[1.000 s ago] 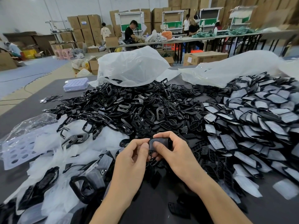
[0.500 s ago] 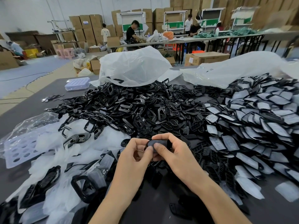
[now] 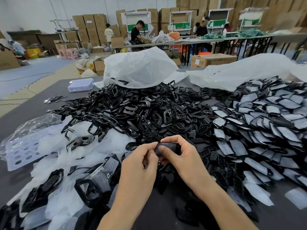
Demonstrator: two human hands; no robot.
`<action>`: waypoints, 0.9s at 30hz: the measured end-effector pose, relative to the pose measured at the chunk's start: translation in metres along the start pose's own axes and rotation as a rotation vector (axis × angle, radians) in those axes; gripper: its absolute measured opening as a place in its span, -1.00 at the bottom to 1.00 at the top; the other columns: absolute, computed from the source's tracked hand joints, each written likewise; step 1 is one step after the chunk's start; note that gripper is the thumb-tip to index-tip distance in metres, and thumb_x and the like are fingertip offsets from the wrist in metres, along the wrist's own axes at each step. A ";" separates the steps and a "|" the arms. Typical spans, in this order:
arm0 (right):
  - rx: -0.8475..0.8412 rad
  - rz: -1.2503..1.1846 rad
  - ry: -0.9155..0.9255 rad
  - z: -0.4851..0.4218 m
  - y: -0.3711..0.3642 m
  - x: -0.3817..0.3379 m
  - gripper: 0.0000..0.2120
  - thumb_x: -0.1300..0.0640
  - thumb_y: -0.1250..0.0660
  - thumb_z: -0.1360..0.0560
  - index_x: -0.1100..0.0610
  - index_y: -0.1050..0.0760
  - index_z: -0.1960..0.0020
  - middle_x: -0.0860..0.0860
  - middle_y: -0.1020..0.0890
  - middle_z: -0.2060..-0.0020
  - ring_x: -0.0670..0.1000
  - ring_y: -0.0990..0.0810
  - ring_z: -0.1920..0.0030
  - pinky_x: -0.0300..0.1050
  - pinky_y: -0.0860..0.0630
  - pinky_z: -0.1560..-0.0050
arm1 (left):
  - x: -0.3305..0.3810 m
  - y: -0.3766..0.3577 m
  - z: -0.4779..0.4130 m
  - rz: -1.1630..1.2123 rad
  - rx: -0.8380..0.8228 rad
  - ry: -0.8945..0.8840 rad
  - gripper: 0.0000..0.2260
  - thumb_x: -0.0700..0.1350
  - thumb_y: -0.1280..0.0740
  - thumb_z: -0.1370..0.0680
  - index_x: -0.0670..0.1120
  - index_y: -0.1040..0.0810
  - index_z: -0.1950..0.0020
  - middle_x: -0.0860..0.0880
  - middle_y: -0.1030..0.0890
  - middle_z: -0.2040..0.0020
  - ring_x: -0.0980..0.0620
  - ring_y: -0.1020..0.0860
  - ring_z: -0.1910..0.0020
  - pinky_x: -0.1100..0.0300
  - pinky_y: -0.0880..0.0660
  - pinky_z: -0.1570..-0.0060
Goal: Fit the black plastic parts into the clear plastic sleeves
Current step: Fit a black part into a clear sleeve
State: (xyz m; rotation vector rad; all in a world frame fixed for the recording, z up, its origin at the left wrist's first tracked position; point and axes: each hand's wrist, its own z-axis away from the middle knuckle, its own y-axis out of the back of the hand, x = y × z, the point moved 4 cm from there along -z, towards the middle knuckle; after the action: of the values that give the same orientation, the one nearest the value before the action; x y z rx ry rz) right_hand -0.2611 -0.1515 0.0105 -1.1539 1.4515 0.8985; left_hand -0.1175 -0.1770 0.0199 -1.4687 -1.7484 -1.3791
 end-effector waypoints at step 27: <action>0.077 -0.079 -0.010 -0.003 0.007 0.001 -0.80 0.24 -0.34 -0.63 -0.05 -0.61 -0.09 -0.03 -0.75 0.05 0.03 -0.76 0.11 -0.26 -0.62 0.09 | 0.007 -0.011 0.005 0.254 -0.054 0.139 -0.67 -0.21 -0.25 -0.64 0.21 -0.52 -0.26 0.33 -0.63 -0.06 0.29 -0.63 -0.03 0.50 -0.44 0.02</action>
State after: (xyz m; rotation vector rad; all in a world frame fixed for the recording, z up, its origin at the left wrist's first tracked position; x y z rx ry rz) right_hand -0.2686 -0.1530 0.0094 -1.1402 1.4101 0.7861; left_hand -0.1282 -0.1684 0.0197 -1.5237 -1.3968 -1.3670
